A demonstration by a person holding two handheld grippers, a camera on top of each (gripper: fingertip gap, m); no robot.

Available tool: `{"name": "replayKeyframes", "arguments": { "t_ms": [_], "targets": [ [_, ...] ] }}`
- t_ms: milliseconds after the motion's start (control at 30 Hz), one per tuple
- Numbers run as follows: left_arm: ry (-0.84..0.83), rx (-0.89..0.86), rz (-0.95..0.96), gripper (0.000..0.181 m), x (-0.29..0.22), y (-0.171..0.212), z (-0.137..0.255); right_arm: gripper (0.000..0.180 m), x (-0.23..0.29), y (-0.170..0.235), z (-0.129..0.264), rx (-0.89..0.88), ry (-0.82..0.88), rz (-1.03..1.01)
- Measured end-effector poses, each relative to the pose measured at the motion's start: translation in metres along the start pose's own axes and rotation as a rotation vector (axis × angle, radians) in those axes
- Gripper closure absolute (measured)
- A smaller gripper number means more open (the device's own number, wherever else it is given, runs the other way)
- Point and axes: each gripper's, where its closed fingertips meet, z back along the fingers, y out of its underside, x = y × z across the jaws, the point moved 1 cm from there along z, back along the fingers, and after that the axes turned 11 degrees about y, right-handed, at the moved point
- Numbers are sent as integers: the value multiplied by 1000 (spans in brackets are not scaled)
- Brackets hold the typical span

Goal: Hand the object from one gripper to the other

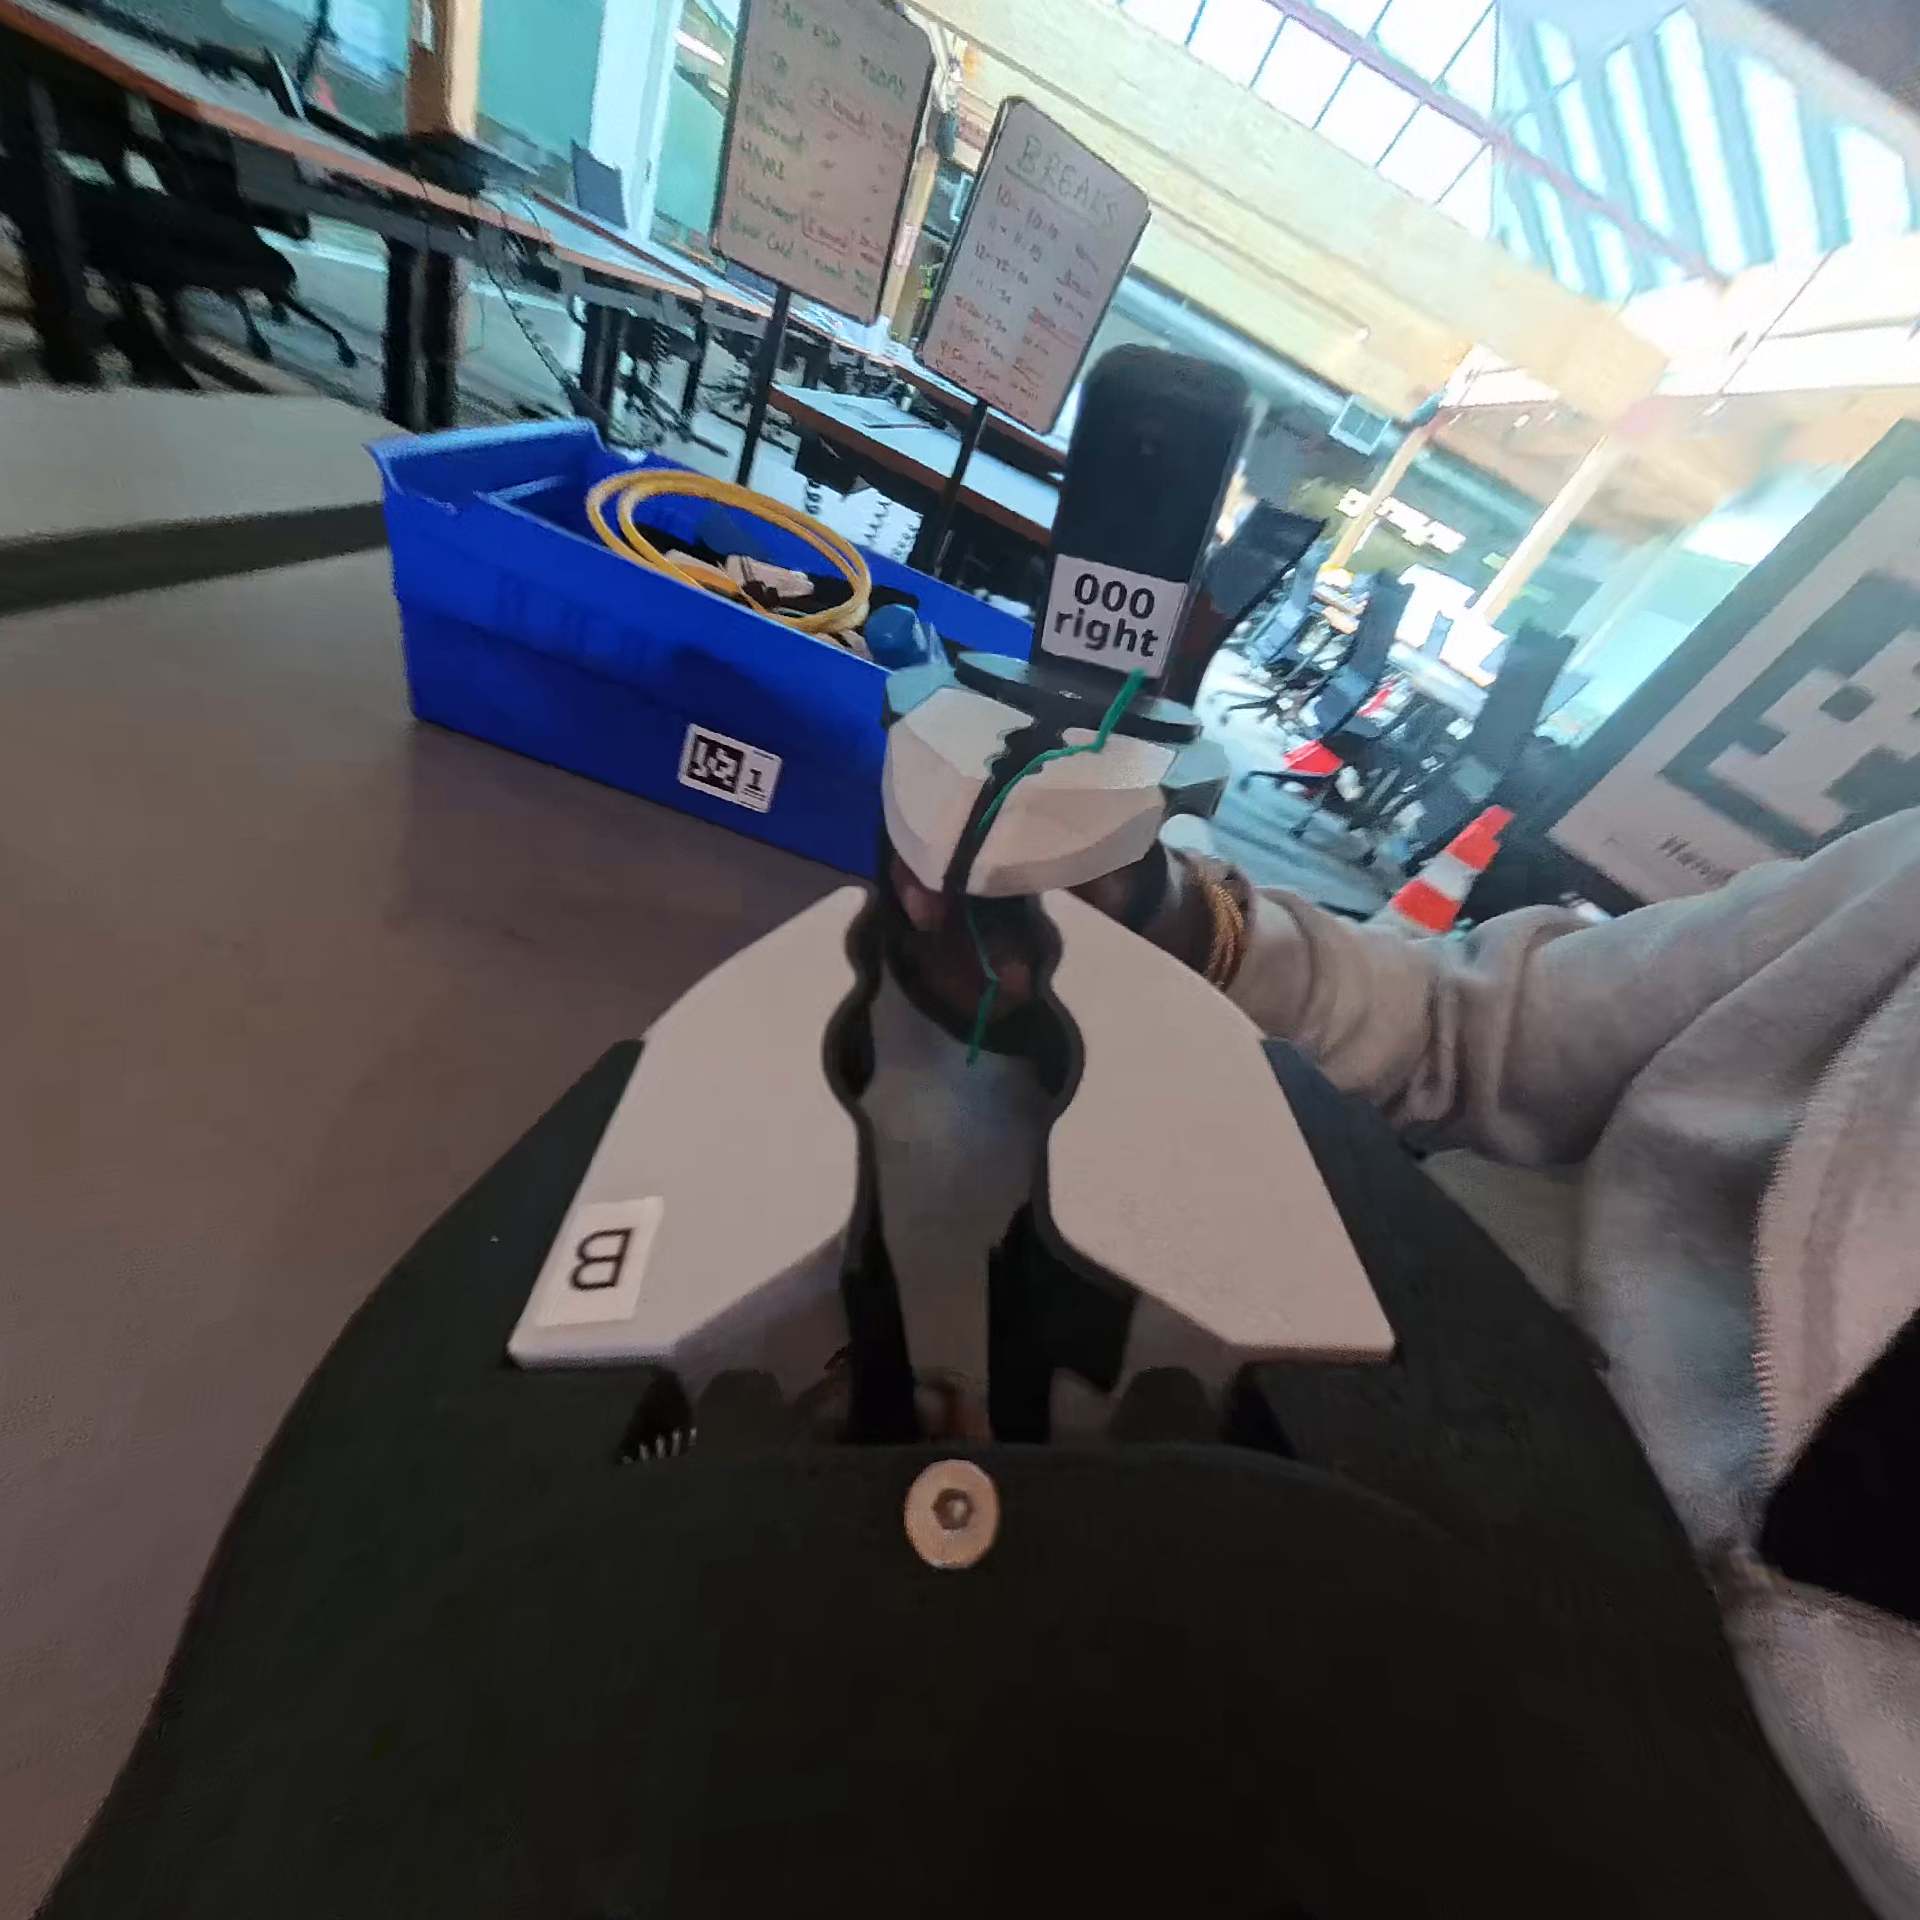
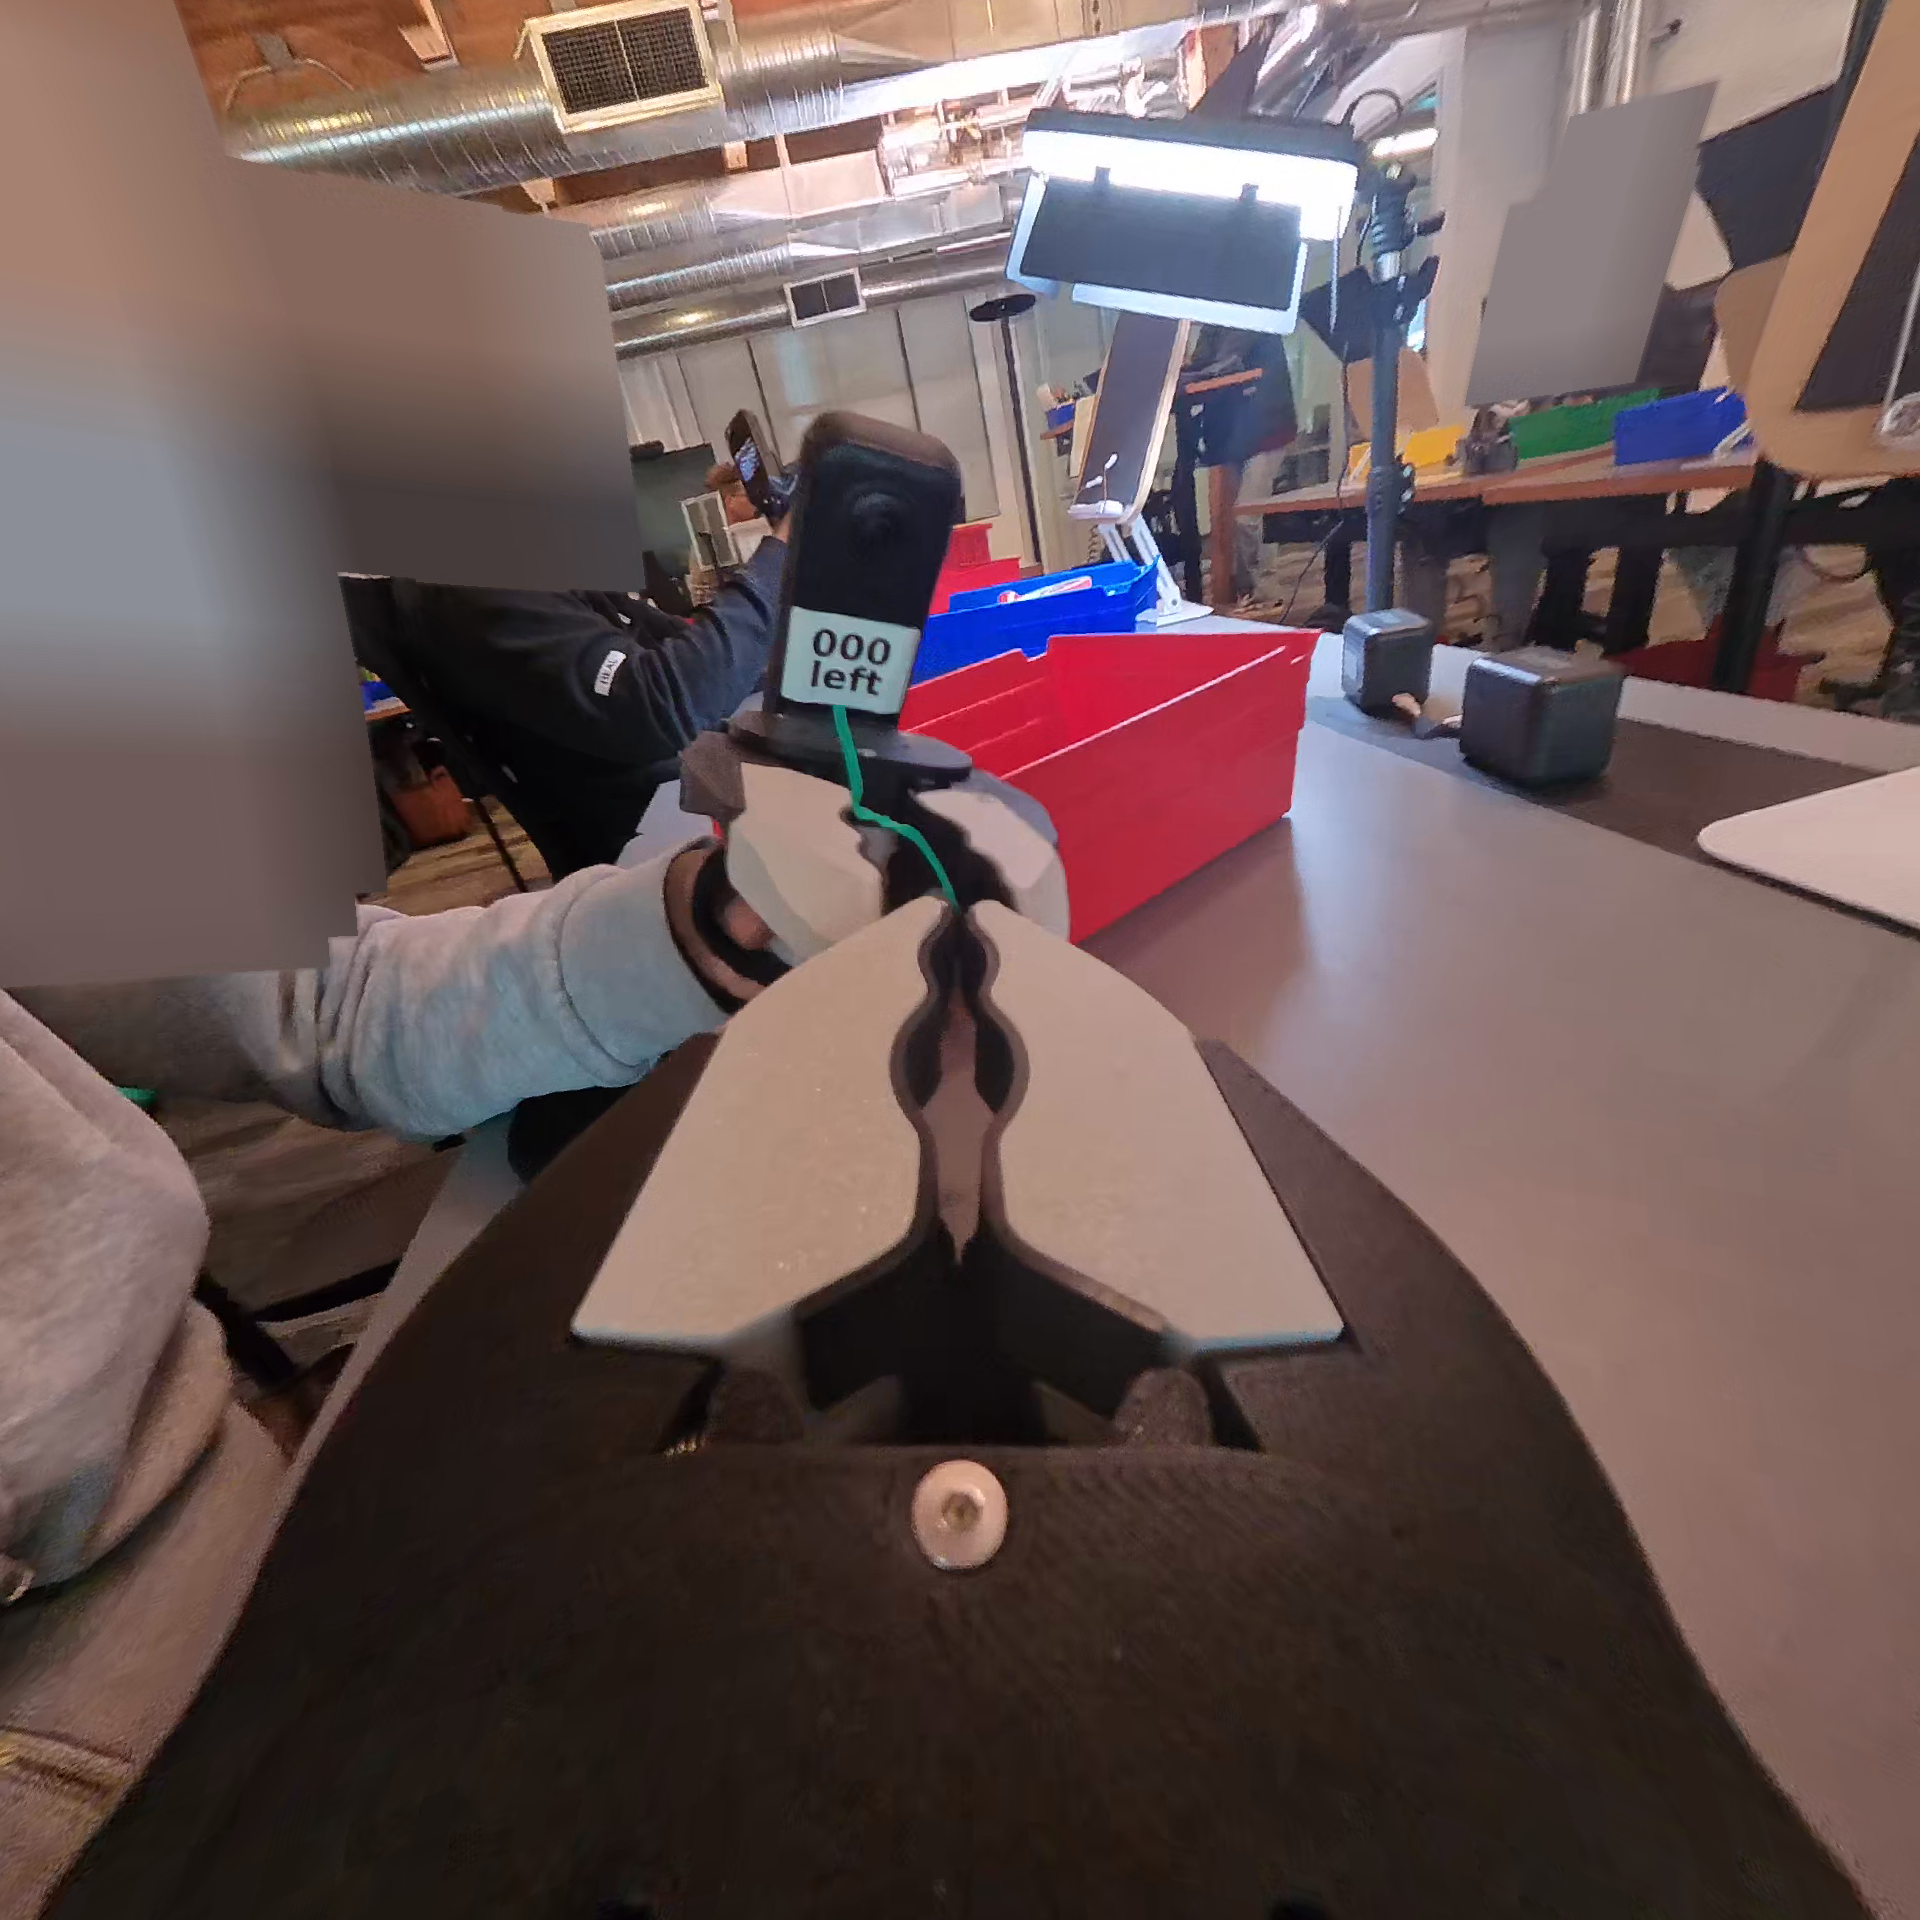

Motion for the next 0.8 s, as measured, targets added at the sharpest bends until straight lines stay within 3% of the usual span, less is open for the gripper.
{"name": "replayKeyframes", "arguments": {
  "t_ms": [133, 233, 400, 600, 800],
  "targets": [
    [-12, -28, -181, 152, -9, -10, 3, 180, 2, 10, -3, 62, -47, -90],
    [-10, -40, -208, 171, -11, -12, 2, 180, 8, 14, -5, 91, -88, -119],
    [11, -48, -131, 180, -10, -11, 3, 179, 11, 17, -6, 110, -96, -102],
    [19, -24, -2, 181, -2, -4, 6, 161, 5, 4, -1, 43, -53, -35],
    [35, 51, -13, 181, -7, 8, -4, 169, 3, 3, -1, 29, -65, -94]
  ]
}}
